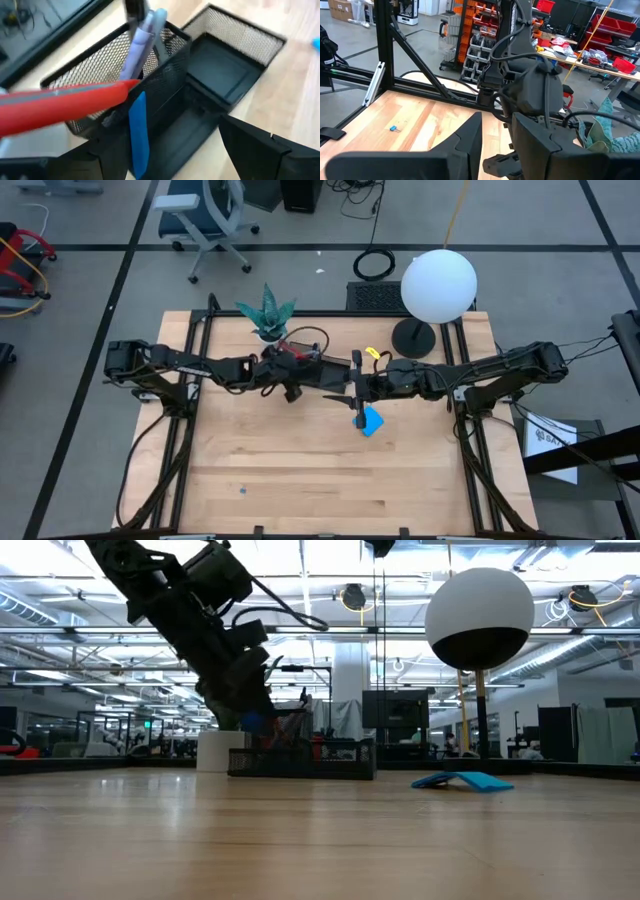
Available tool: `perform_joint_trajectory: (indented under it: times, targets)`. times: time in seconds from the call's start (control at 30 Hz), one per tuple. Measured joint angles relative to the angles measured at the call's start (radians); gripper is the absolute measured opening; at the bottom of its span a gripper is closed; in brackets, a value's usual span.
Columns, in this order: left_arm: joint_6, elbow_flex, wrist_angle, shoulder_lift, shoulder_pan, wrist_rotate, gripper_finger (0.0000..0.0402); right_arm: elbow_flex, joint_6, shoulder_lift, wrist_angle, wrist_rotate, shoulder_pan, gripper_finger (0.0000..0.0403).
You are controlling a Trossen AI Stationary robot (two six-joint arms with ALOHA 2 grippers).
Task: Pick and place office supplies into organizer
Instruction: Put the blue eraser into the black desk organizer, then put the blue paper clip into the black desk organizer
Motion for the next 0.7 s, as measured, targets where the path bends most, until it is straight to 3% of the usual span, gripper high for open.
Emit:
perform_joint_trajectory:
  times: [0.07,0.2,0.33,0.7]
  targets:
    - [-0.067,0.0,0.015,0.0,0.006,-0.004,0.0292,0.0,0.0,0.0,0.0,0.0,0.0,0.01]
    - [0.026,0.0,0.061,0.003,-0.001,0.078,0.0292,0.0,0.0,0.0,0.0,0.0,0.0,0.01]
    - [-0.045,0.0,0.037,0.006,-0.003,0.009,0.0292,0.0,0.0,0.0,0.0,0.0,0.0,0.01]
    - [0.097,0.0,0.058,0.006,-0.026,0.091,0.0292,0.0,0.0,0.0,0.0,0.0,0.0,0.01]
